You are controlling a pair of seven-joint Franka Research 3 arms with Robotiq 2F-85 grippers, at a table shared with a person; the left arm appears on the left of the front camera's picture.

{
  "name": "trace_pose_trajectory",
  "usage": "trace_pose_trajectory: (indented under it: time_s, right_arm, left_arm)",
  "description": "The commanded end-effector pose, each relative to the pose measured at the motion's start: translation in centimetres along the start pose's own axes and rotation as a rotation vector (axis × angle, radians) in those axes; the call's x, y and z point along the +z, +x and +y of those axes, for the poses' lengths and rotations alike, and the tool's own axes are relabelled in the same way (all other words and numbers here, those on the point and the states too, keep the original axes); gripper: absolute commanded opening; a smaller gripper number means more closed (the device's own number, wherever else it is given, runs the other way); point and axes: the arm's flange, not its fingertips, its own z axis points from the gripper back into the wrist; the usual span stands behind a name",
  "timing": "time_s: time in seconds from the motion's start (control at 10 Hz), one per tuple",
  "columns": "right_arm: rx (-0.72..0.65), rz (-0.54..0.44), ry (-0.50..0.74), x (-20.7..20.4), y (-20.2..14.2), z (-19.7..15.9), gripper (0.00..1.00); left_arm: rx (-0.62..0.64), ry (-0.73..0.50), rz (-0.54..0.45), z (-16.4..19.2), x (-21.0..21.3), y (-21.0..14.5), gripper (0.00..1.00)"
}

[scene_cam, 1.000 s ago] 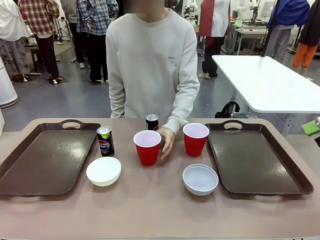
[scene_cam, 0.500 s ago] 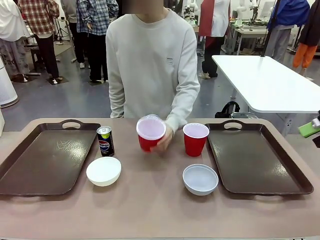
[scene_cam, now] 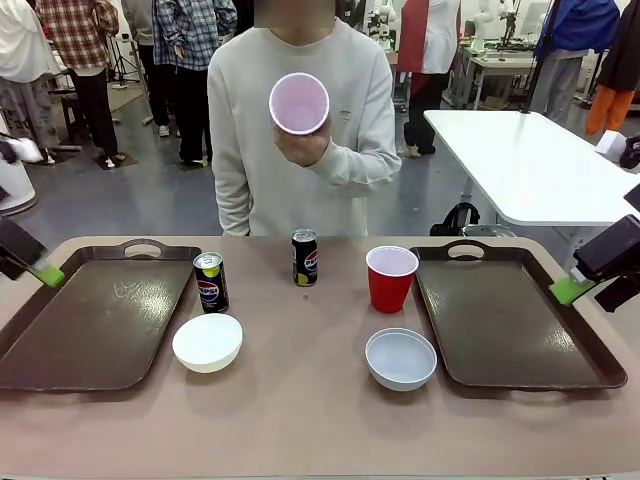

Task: Prepare tableware on both trays.
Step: Pick up a Picnic Bowl from the table and place it on a Handle tray.

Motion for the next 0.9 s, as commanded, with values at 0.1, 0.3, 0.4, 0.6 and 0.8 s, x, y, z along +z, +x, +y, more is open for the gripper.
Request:
trace_pose_trajectory:
  time_s: [0.1,0.3,0.4,0.6,0.8]
  right_arm:
    - [0.007,-0.016,0.003,0.3,-0.1,0.0,1.00]
    - [0.007,-0.016,0.003,0.3,-0.1,0.0,1.00]
    - [0.007,-0.016,0.003,0.3,-0.1,0.0,1.00]
    - [0.007,-0.016,0.003,0.3,-0.1,0.0,1.00]
    - [0.007,-0.016,0.003,0.3,-0.1,0.0,1.00]
  left_arm:
    - [-0.072,0.253,0.061,-4.8,-8.5,3.7,1.00]
    - [-0.103,0.305,0.044,-7.8,-12.2,6.9,1.00]
    - [-0.089,0.310,0.060,-8.9,-13.6,8.1,1.00]
    - [-0.012,0.270,0.101,-10.0,-16.8,8.6,1.00]
    - [0.060,0.132,0.067,-10.1,-13.4,9.2,1.00]
